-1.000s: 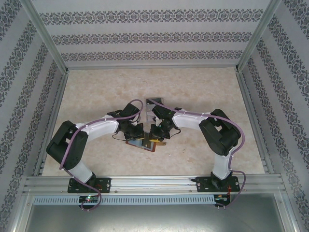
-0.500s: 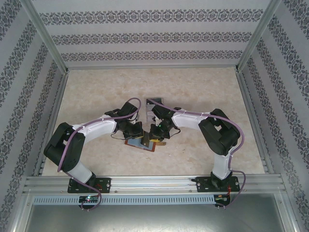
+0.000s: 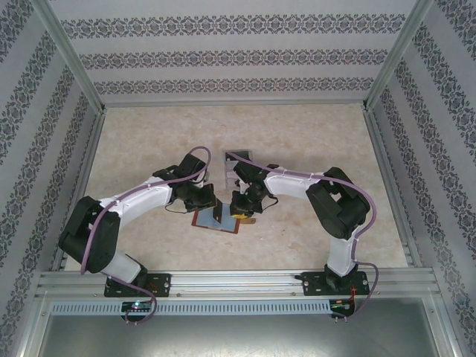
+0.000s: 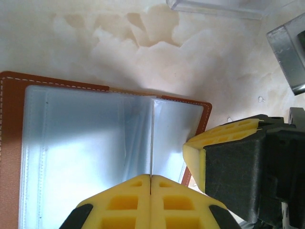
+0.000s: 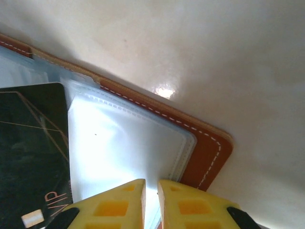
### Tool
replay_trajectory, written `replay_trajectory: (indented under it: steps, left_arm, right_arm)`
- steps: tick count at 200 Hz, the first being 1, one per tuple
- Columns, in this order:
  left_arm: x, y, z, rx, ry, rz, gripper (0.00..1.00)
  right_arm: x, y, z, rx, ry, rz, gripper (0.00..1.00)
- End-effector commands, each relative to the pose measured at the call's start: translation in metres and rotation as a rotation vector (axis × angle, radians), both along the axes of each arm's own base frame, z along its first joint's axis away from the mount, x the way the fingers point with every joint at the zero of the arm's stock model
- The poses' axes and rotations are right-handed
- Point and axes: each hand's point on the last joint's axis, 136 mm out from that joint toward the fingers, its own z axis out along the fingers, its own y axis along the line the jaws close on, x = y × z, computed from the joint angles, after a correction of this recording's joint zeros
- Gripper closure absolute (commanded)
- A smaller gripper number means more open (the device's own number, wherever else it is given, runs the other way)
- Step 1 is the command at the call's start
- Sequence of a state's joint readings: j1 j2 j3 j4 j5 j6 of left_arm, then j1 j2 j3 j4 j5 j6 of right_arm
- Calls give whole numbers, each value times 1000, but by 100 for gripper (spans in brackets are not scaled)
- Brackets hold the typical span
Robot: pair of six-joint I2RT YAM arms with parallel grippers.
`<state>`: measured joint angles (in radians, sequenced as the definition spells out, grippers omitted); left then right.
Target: Take the credit cards out of the card holder
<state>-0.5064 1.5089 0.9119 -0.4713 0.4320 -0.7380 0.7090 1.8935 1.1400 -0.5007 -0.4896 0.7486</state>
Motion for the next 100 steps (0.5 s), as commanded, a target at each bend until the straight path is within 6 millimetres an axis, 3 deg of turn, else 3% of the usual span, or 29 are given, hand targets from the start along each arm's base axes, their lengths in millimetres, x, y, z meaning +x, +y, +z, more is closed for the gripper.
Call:
replay_trajectory:
  steps: [1, 100]
  left_arm:
    - [0, 9, 8, 23, -16, -3, 96]
    - [9, 12, 31, 28, -77, -39, 97]
  right_arm:
    - [-4, -23, -7, -103, 10, -3, 81]
    - [6, -35, 15, -98, -41, -23, 75]
